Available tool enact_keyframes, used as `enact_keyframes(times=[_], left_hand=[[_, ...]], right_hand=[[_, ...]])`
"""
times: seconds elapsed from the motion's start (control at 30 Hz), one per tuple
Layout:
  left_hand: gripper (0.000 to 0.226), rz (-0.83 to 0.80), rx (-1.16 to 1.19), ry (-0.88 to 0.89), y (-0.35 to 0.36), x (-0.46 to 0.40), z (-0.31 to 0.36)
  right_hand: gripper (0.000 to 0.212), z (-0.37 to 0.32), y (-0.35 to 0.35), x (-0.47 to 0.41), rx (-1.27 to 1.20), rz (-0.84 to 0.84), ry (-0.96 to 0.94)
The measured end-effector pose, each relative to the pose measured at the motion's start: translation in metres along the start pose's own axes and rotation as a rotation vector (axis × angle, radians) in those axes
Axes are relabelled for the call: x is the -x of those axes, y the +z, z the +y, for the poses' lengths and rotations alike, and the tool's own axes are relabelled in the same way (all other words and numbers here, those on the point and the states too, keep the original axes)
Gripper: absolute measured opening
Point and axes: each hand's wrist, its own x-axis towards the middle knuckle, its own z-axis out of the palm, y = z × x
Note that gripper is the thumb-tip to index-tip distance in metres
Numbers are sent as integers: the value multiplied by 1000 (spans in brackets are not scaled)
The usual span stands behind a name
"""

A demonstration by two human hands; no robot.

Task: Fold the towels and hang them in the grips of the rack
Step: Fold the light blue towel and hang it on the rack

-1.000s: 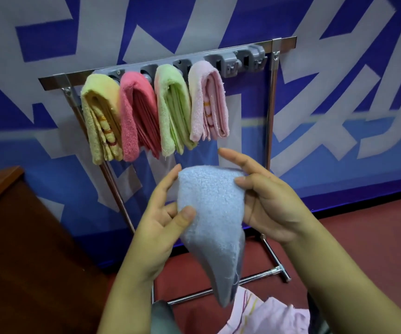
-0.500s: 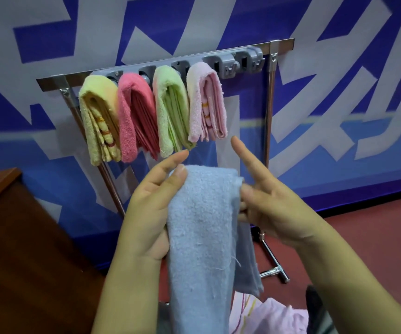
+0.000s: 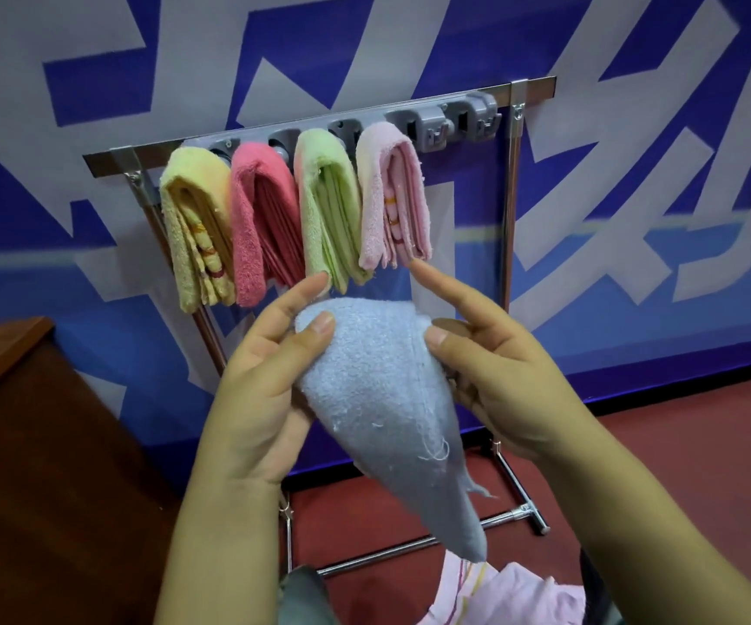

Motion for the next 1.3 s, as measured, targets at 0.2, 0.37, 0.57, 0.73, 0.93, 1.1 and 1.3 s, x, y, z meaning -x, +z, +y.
enact_keyframes(times=[0.2, 0.37, 0.57, 0.73, 0.93, 1.1, 1.3], left_hand=[[60, -73, 27, 44, -1, -1, -1], [63, -135, 28, 39, 2, 0, -3], [65, -144, -3, 48, 0, 0, -1], [72, -134, -33, -16, -5, 1, -4], [46, -44, -17, -13, 3, 1, -8], [37, -39, 36, -32, 14, -2, -5], [36, -67, 25, -40, 19, -6, 4]], right_hand=[[55, -2, 0, -4, -46, -4, 16], [49, 2, -4, -3, -5, 24, 8], [26, -3, 1, 2, 246, 24, -35], [27, -6, 4, 3, 160, -26, 3], [44, -11, 3, 3, 246, 120, -1], [48, -12, 1, 5, 113, 186, -40], [54, -9, -11, 10, -157, -170, 60]])
